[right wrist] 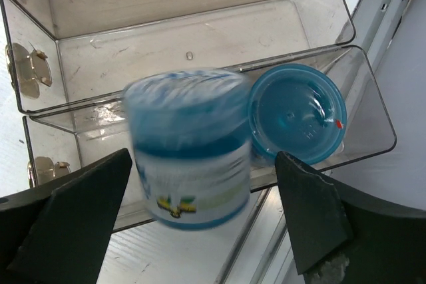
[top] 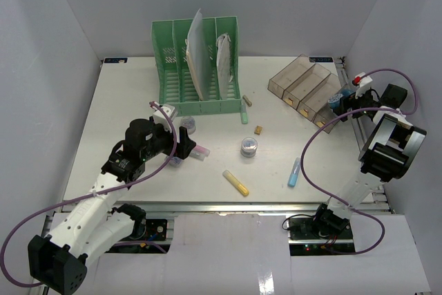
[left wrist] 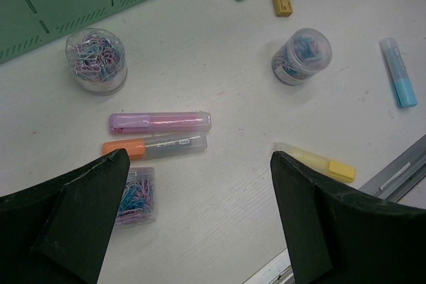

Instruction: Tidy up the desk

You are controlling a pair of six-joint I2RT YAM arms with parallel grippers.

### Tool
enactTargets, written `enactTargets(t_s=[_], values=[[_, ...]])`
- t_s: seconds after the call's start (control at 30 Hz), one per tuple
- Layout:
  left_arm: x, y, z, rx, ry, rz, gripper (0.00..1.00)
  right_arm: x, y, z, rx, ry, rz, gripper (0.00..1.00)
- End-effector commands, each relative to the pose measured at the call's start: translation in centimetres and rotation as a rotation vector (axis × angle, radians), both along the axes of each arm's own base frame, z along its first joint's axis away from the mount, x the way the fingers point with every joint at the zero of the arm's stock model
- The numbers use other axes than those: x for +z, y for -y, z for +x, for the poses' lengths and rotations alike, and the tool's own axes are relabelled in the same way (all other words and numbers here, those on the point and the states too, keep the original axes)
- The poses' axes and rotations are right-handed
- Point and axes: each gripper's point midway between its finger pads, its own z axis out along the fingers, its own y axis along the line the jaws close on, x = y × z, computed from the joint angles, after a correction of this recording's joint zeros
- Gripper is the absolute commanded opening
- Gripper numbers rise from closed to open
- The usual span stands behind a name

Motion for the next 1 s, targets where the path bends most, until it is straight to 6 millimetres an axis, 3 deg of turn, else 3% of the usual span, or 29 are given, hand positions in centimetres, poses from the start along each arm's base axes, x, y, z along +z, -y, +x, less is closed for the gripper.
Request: enactTargets(t_s=[0.0,0.67,0.8,0.97], values=[[0.6,-0.1,0.3,0.004,0.030,-0.003,0.98,0.0,0.2,0.2,0.002,0.006,0.012,0.90],[0.0,-0.3,0.7,0.014,0.012,0.008,0.98,4.9,-1.6,0.6,0.023,0.090,0.078,0.90],[-0.3,-0.4,1.0,0.024,0.004,0.013,0.98,8.0,-2.7,-0.4,0.008,0.116,0.114,0.90],[-1.1,-0.3,1.2,0.025,-0.029,0.012,0.98,11.7,-6.2,-3.9,0.039,0.125,0.150,0.90]])
